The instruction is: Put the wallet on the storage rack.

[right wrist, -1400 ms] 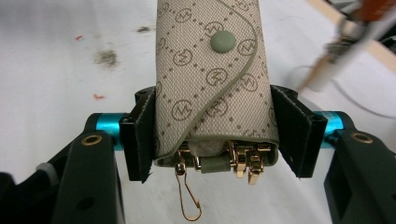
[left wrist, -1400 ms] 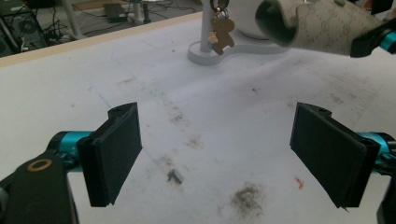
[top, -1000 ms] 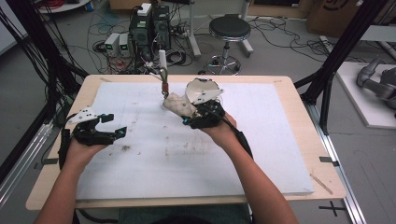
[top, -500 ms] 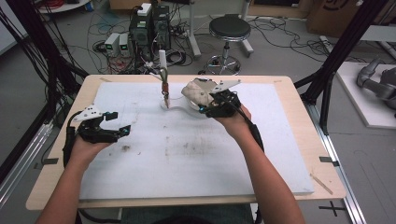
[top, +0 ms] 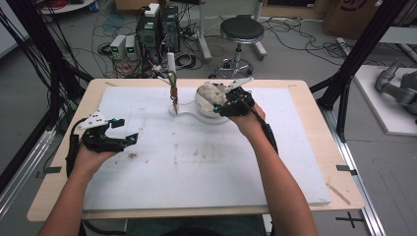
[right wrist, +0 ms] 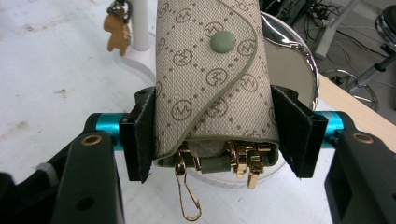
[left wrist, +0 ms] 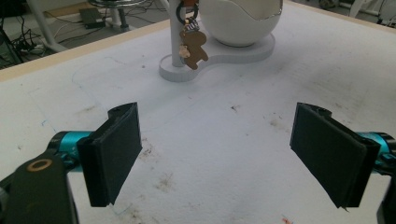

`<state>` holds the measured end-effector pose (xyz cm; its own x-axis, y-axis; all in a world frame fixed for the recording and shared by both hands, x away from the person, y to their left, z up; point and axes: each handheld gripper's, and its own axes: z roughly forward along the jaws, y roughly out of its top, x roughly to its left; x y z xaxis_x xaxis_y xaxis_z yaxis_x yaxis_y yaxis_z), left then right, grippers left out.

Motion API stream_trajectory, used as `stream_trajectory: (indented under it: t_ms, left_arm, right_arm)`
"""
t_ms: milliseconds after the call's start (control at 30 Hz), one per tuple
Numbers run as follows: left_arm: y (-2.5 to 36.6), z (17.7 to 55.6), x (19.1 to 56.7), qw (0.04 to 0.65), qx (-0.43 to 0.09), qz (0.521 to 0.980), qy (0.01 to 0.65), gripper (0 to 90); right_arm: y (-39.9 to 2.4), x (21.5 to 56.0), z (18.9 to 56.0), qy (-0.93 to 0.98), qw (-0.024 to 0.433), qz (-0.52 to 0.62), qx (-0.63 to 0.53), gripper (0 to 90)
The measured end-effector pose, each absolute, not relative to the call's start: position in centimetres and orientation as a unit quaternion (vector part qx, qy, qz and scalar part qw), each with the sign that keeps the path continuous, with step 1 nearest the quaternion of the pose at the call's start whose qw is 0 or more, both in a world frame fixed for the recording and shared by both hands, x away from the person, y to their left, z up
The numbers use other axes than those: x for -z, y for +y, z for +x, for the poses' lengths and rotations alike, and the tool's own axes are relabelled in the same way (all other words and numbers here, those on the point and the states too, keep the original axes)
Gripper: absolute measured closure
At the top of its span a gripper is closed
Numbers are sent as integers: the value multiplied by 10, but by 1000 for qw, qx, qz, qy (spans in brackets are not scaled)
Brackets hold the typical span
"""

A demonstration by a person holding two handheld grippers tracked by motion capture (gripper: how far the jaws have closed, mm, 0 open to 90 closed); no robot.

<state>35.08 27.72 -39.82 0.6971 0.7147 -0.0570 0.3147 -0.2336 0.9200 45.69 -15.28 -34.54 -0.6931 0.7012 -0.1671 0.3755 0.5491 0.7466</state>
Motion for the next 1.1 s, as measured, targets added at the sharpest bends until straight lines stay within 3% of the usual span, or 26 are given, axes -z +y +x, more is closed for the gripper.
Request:
stream_trajectory:
  t_ms: [1100]
  left_arm:
    - [281, 349, 398, 518, -194, 760, 341, 163]
  right_arm:
    - [-124, 357, 487, 883, 258, 318, -231, 376]
